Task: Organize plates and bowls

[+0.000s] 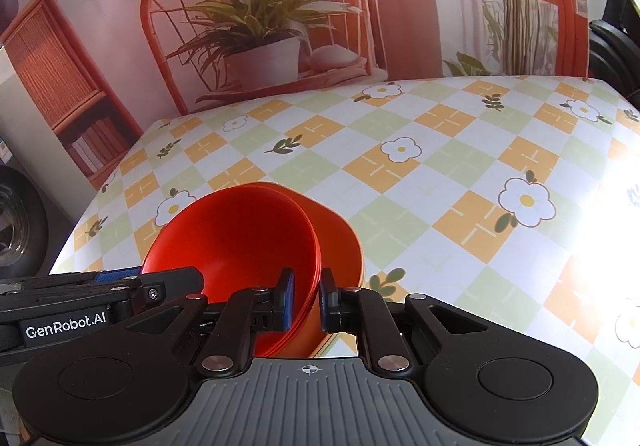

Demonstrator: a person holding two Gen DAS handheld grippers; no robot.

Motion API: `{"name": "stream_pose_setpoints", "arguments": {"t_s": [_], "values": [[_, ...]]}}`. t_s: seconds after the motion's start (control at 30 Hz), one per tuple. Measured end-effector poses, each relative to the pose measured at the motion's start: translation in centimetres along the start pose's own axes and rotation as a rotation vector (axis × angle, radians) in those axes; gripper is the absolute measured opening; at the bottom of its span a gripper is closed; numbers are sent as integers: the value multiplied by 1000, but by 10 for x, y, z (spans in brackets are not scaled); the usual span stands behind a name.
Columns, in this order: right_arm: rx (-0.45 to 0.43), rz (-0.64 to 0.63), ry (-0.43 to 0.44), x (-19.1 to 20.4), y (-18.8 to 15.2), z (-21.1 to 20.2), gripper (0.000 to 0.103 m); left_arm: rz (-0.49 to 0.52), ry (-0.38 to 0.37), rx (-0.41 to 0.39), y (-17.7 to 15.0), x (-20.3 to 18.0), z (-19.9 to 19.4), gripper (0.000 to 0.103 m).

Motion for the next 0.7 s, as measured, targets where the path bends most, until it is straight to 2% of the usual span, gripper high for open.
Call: {"name": "stream_pose_setpoints", "arguments": {"t_s": [0.3,0.4,0.47,0.53,0.7], "values": [[7,-44,-5,2,2,-2,11,25,44,-41,3,0,-7,35],[0,-64,5,3,5,-8,17,33,56,-49,6,-2,-15,37],[-25,-76,14,5,9,-16,19,44,63,-55,10,-4,-22,39],[-50,-81,21,5,14,-28,20,55,78,-73,15,-7,-32,47],[-112,-108,22,5,25,-63,29,75,110,-130,25,-17,-67,52]]}}
Point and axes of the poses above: each gripper's, at about its wrist camera, not at the fingertips, and z roughly the way its jaws point, x to its left, y to its top, the point moved 2 cm from there along z, roughly the way its jaws point, and after that the axes turned 1 degree about z, right-handed, at the moved point
